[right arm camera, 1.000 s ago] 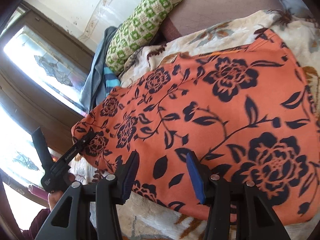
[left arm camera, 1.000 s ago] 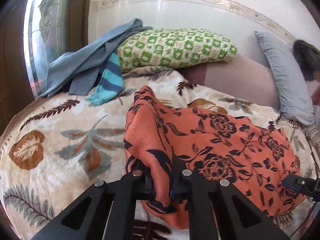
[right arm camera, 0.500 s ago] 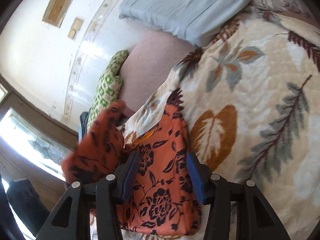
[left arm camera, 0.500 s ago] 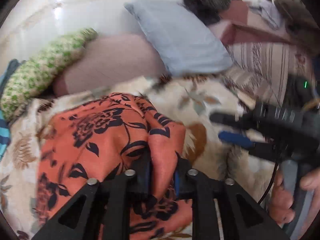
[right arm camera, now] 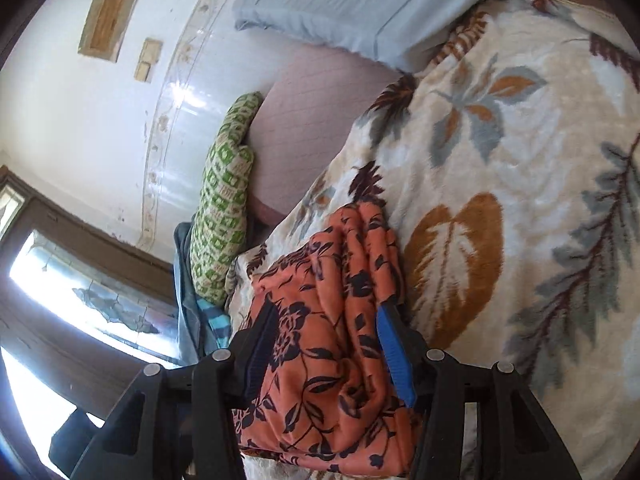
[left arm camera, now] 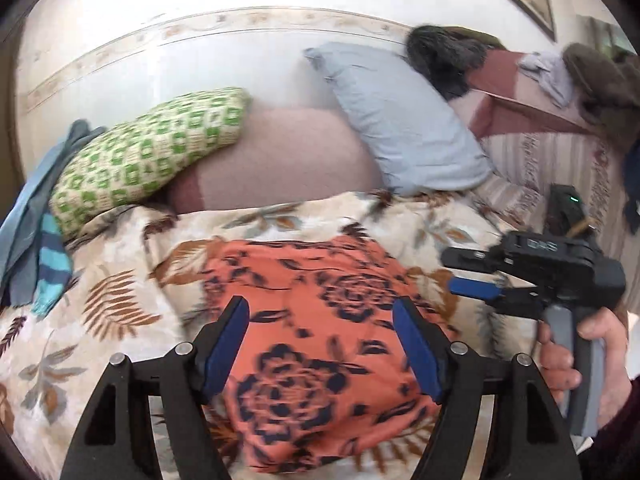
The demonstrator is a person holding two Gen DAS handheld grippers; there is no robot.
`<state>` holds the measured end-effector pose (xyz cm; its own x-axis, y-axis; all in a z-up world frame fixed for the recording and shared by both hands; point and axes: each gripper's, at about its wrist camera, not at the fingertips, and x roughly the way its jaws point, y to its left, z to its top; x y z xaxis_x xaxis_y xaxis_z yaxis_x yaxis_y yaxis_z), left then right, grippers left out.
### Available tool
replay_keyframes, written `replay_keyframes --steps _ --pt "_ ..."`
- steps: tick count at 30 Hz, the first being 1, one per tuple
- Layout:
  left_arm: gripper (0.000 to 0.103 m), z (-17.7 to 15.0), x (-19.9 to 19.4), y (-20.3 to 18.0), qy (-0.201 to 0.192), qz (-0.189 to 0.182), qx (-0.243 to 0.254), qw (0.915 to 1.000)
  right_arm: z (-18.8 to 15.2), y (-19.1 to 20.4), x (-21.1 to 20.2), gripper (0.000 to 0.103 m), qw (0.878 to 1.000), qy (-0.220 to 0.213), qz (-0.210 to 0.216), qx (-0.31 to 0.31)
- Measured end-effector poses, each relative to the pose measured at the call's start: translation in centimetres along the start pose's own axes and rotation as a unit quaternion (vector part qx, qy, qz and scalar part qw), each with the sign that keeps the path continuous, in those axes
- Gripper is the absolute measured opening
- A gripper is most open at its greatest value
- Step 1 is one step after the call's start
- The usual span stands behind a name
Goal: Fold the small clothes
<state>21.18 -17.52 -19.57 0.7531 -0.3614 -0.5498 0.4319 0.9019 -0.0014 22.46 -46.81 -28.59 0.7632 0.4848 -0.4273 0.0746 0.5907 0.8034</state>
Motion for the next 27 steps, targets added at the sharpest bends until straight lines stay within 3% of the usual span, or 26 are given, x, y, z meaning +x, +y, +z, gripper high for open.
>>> replay_keyframes --steps 2,5,8,11,13,14,15,18,20,23,27 --pt "0.075 -0.3 1.2 2.8 0.020 0.054 -0.028 0.9979 -0.8 1.9 1.0 0.055 1.000 0.009 0.010 -0.026" --pt "0.075 -2.0 3.1 5.4 0.045 0.075 -0.065 0.9941 -2.2 4.6 2.2 0.055 0.997 0.017 0.033 -0.064" --pt "0.075 -4.7 6.0 4.2 0.104 0.098 -0.010 0.9897 -3.4 6.3 3.8 0.055 0.995 0.031 0.022 -0.097" --pt "0.075 -6.3 5.6 2.8 0.071 0.124 0.045 0.9888 -4.3 5.6 5.7 0.055 0.994 0.063 -0.026 -0.091" --pt "0.075 -6.0 5.5 2.5 0.079 0.118 0.063 0.9879 -5.0 3.9 7.3 0.047 0.983 0.123 -0.094 -0.096" --pt "0.075 -5.9 5.4 2.8 0.083 0.111 0.060 0.9885 -5.5 3.3 7.9 0.029 0.975 0.146 -0.123 -0.114" --pt "0.075 -5.7 5.5 3.3 0.086 0.103 0.048 0.9898 -5.9 3.5 7.8 0.025 0.970 0.148 -0.134 -0.141" --pt "0.075 -5.0 5.8 5.2 0.093 0.067 -0.016 0.9933 -6.6 2.8 7.2 0.025 0.966 0.178 -0.134 -0.130" --pt "0.075 -4.6 5.5 6.0 0.083 0.063 -0.040 0.9938 -7.5 2.3 6.8 0.025 0.964 0.194 -0.136 -0.118" --pt "0.075 -4.3 5.2 6.0 0.063 0.071 -0.043 0.9945 -8.9 3.1 6.2 0.025 0.952 0.210 -0.167 -0.147" --pt "0.075 -4.4 6.1 4.9 0.080 0.068 -0.020 0.9943 -8.1 4.2 5.2 0.024 0.947 0.224 -0.187 -0.135"
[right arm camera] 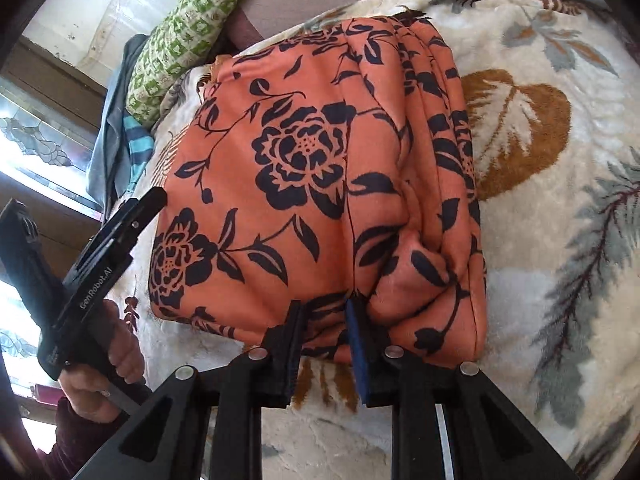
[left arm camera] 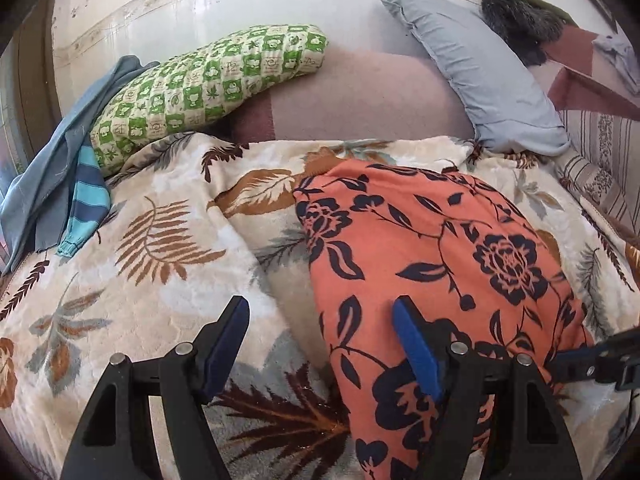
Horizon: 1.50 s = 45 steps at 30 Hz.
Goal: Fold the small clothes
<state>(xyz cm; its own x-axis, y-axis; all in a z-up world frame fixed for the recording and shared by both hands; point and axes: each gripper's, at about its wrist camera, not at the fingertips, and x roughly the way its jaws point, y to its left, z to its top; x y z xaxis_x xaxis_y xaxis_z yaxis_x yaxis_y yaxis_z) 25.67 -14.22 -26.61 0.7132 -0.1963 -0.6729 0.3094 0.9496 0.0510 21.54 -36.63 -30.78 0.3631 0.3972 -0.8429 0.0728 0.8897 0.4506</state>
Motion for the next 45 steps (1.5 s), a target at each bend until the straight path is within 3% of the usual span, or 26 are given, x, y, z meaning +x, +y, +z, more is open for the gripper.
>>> replay_keyframes --steps 4,6,11,15,18,20,23,26,29,31,38,41,45 --pt "0.075 0.0 0.3 -0.9 0.000 0.004 0.011 0.9999 3.6 2.6 -3.5 0.027 0.994 -0.100 -0.007 -0.033" --pt "0.075 -0.1 0.4 -0.8 0.004 0.003 0.005 1.0000 6.6 3.5 -3.6 0.027 0.991 -0.124 -0.009 -0.040" --pt "0.075 -0.3 0.6 -0.8 0.012 -0.010 -0.005 0.9999 14.4 4.0 1.3 0.026 0.993 -0.111 -0.038 -0.028" --pt "0.075 -0.7 1.1 -1.9 0.025 0.009 0.029 0.9992 17.5 1.4 7.2 0.023 0.991 -0.066 -0.114 -0.003" --pt "0.076 -0.8 0.9 -2.6 0.019 0.029 0.058 0.9977 17.8 1.6 6.9 0.022 0.990 -0.065 -0.123 0.012" --pt "0.076 -0.6 0.9 -2.2 0.024 0.023 0.046 0.9984 18.0 3.5 6.0 0.026 0.990 -0.072 -0.124 -0.012" --pt "0.077 -0.5 1.2 -1.8 0.033 0.016 0.034 0.9988 18.1 7.2 4.8 0.026 0.994 -0.077 -0.052 -0.060" --pt "0.077 -0.6 1.2 -2.2 0.028 0.027 0.048 0.9981 18.6 10.8 6.4 0.026 0.994 -0.036 0.001 -0.106" --pt "0.077 -0.6 1.2 -2.5 0.026 0.036 0.056 0.9974 19.2 12.0 10.6 0.026 0.993 0.021 -0.021 -0.111" --pt "0.077 -0.7 1.3 -2.4 0.030 0.038 0.056 0.9972 19.9 11.1 13.2 0.025 0.994 0.034 -0.038 -0.094" --pt "0.077 -1.1 0.7 -2.7 0.033 0.033 0.087 0.9951 21.9 9.7 12.7 0.022 0.998 -0.016 -0.035 -0.054" --pt "0.077 -1.4 0.3 -2.7 0.030 0.028 0.090 0.9951 21.1 9.1 9.9 0.025 0.996 -0.068 -0.031 -0.043" --pt "0.077 -1.2 -0.2 -1.3 0.032 -0.010 0.052 0.9981 18.5 6.3 5.2 0.025 0.995 -0.101 0.000 -0.021"
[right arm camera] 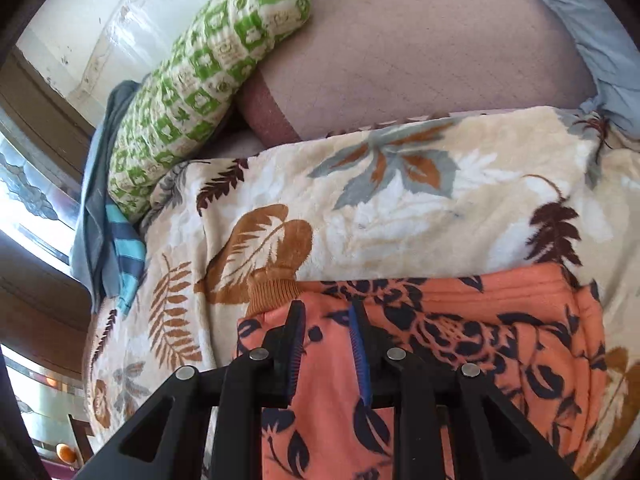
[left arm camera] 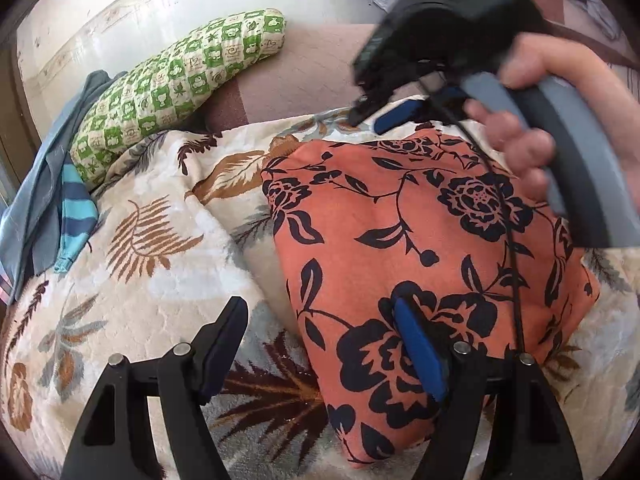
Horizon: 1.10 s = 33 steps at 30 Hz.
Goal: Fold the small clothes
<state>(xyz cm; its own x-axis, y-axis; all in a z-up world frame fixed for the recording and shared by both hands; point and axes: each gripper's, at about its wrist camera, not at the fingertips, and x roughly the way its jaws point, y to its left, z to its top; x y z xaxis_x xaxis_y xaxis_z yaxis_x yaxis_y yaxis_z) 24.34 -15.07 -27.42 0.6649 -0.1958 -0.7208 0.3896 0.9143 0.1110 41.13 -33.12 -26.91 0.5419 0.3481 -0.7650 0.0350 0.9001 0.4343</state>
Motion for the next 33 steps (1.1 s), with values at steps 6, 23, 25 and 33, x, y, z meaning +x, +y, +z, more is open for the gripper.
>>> replay_keyframes --steps 6,23,25,33 --pt "0.077 0.3 -1.9 1.1 -0.058 0.029 -0.006 0.9979 -5.1 -4.7 -7.1 0.025 0.999 -0.014 0.002 0.029" --pt "0.077 -2.1 -0.5 -1.5 -0.027 0.055 0.097 0.9935 -16.5 -5.9 -8.7 0.027 0.997 0.000 -0.073 -0.011" --pt "0.077 -2.1 -0.7 -1.3 -0.033 0.047 0.095 0.9939 -17.2 -6.0 -8.9 0.026 0.998 -0.002 -0.068 -0.008" --pt "0.076 -0.3 -2.9 1.6 -0.091 0.013 0.001 0.9958 -16.8 -7.9 -11.5 0.026 0.996 -0.066 0.014 0.061"
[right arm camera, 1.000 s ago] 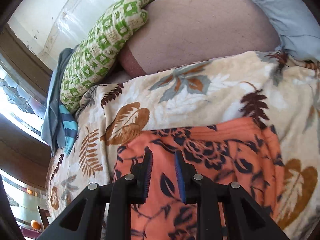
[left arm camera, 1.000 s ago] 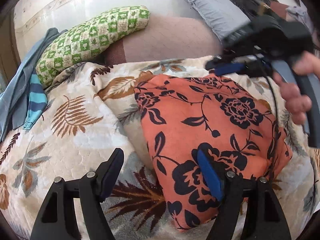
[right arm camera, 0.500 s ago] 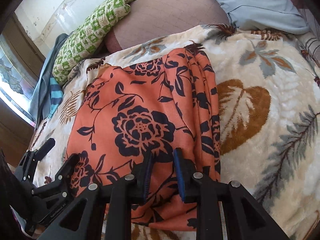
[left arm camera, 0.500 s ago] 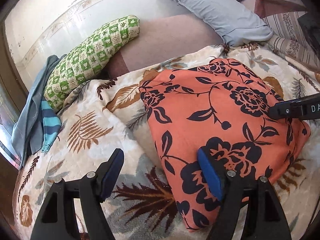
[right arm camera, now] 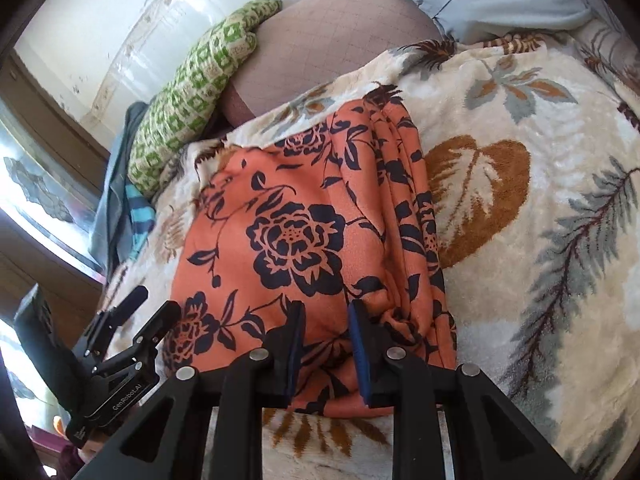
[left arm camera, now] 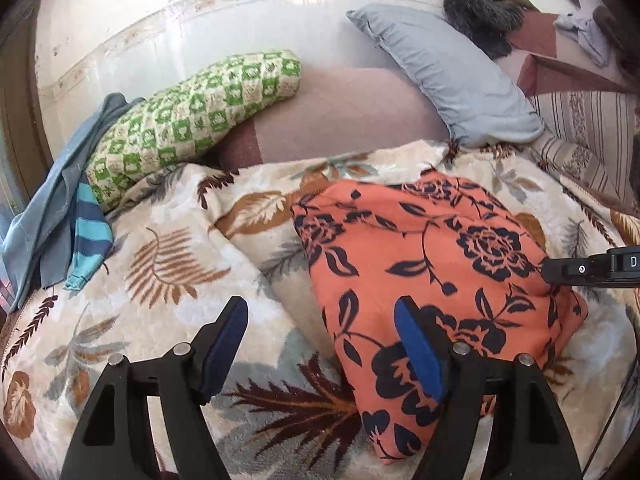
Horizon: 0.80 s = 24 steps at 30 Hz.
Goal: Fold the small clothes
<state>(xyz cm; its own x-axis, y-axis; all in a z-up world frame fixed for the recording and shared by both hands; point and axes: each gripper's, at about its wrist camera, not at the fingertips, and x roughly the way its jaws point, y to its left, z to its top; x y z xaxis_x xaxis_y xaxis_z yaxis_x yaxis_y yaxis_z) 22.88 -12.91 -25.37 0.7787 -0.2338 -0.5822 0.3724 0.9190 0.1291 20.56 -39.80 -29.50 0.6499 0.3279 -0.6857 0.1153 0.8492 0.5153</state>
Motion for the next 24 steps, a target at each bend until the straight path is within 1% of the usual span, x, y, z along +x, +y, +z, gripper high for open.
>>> replay_keyframes --steps 2,4,6,7,8,9,10,11,12,14,15,17,18,20,21,22,24 --pt "0.076 0.5 0.0 -0.1 -0.009 -0.003 -0.008 0.9999 0.4 0.3 -0.5 0.026 1.000 -0.021 0.003 -0.004" --pt "0.077 0.6 0.5 -0.5 -0.005 -0.004 -0.008 0.9999 0.6 1.3 -0.6 0.026 0.999 -0.035 -0.003 -0.029" --pt "0.082 0.6 1.4 -1.3 0.008 -0.004 0.001 1.0000 1.0 2.1 -0.9 0.025 0.997 -0.054 0.006 -0.047" --pt "0.086 0.4 1.9 -1.7 0.019 -0.004 0.007 0.9998 1.2 2.4 -0.8 0.026 0.997 -0.058 0.014 -0.050" --pt "0.089 0.2 2.6 -2.3 0.035 -0.004 0.016 0.9992 1.5 2.5 -0.4 0.026 0.997 -0.055 0.014 -0.050" --pt "0.089 -0.2 3.4 -2.9 0.054 0.000 0.030 0.9981 1.8 2.4 0.4 0.026 0.998 -0.045 0.001 -0.046" --pt "0.090 -0.5 4.0 -3.4 0.066 0.009 0.042 0.9969 2.0 2.0 1.4 0.026 0.999 -0.028 -0.017 -0.036" --pt "0.091 -0.7 4.1 -3.6 0.061 0.010 0.045 0.9970 2.1 1.2 2.8 0.026 0.999 0.001 -0.029 -0.021" --pt "0.092 -0.6 4.1 -3.5 0.059 0.010 0.043 0.9973 2.2 0.4 3.7 0.026 1.000 0.016 -0.026 -0.006" --pt "0.092 -0.1 4.0 -2.9 0.058 -0.004 0.025 0.9980 3.0 0.2 3.6 0.025 1.000 0.009 -0.012 0.008" --pt "0.092 0.3 4.0 -2.4 0.054 -0.011 0.011 0.9984 3.5 0.5 3.4 0.025 1.000 0.005 -0.010 0.003" --pt "0.092 1.4 4.0 -1.1 0.047 -0.025 -0.023 0.9983 4.5 0.9 3.0 0.025 1.000 -0.017 -0.007 -0.007" --pt "0.092 2.1 3.9 -0.4 0.038 -0.026 -0.041 0.9981 5.1 1.0 2.9 0.025 1.000 -0.024 0.001 -0.001" --pt "0.092 3.2 4.0 0.9 0.026 -0.013 -0.069 0.9972 6.2 0.9 3.0 0.025 0.999 -0.038 0.025 0.016" --pt "0.092 3.4 4.6 1.5 0.035 -0.008 -0.077 0.9964 6.6 1.0 3.1 0.025 0.998 -0.043 0.028 0.020" --pt "0.093 3.4 5.6 2.0 0.059 -0.010 -0.083 0.9948 7.1 1.1 3.4 0.025 0.998 -0.045 0.026 0.021" --pt "0.094 2.5 8.2 2.3 0.118 -0.034 -0.094 0.9880 7.7 1.2 4.7 0.026 0.999 -0.039 0.009 0.023"
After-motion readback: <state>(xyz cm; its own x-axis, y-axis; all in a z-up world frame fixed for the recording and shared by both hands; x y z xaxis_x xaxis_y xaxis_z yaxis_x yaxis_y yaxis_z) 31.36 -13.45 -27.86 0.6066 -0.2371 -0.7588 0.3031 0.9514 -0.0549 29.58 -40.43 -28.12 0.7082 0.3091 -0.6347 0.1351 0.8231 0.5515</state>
